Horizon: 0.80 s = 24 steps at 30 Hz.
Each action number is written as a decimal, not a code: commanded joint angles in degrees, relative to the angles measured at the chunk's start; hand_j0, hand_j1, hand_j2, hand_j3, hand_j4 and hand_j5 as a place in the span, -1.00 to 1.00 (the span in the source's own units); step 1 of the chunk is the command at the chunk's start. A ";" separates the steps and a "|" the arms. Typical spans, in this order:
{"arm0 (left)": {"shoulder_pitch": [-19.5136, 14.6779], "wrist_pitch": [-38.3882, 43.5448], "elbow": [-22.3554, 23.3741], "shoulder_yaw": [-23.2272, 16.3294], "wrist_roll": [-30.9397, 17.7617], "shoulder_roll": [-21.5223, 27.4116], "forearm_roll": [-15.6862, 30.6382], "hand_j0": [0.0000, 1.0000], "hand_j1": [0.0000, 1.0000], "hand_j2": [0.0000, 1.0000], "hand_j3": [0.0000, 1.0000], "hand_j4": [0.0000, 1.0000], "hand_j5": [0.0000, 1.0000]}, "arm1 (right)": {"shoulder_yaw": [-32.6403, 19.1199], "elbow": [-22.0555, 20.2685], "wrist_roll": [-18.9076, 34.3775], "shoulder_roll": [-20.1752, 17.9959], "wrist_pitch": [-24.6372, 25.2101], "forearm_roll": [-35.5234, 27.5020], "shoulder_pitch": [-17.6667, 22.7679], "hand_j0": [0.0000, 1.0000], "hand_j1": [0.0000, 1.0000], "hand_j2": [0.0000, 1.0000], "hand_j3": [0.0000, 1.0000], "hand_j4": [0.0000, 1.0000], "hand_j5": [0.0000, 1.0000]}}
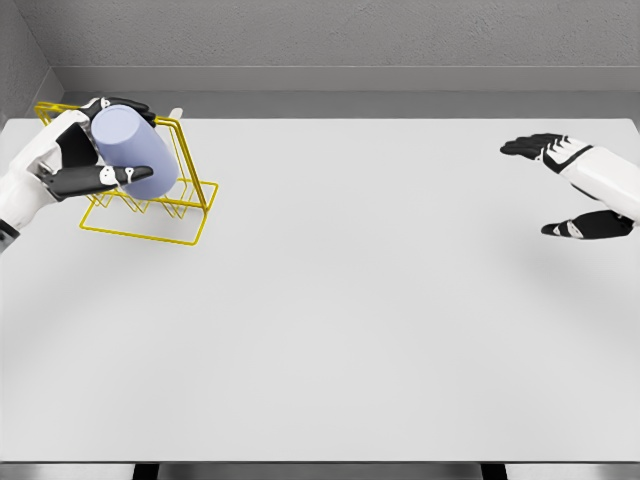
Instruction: Place the cup on the cup holder with both arms
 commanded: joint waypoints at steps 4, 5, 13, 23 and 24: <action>0.00 0.30 -0.01 -0.02 0.00 0.05 0.10 0.54 0.54 0.54 0.54 0.54 0.54 | 0.03 -0.10 -0.08 -0.06 0.15 -0.43 0.00 1.00 1.00 1.00 1.00 1.00 1.00; 0.00 0.38 -0.01 -0.02 0.00 0.05 0.01 0.62 0.62 0.62 0.62 0.62 0.62 | 0.03 -0.10 -0.08 -0.06 0.15 -0.43 0.00 1.00 1.00 1.00 1.00 1.00 1.00; -0.18 1.79 -0.01 -0.02 0.00 0.31 -0.17 0.92 0.92 0.92 0.92 0.92 0.92 | -0.06 -0.19 -0.08 -0.06 0.15 -0.52 0.00 1.00 1.00 1.00 1.00 1.00 1.00; -0.53 1.79 -0.19 -0.02 0.00 0.40 -0.26 0.92 0.92 0.92 0.92 0.92 0.92 | -0.06 -0.10 -0.08 -0.06 0.15 -0.43 0.00 1.00 1.00 1.00 1.00 1.00 1.00; -0.53 1.79 -0.19 -0.11 0.00 0.40 -0.26 0.92 0.92 0.92 0.92 0.92 0.92 | -0.05 -0.10 -0.08 -0.06 0.15 -0.43 0.00 1.00 1.00 1.00 1.00 1.00 1.00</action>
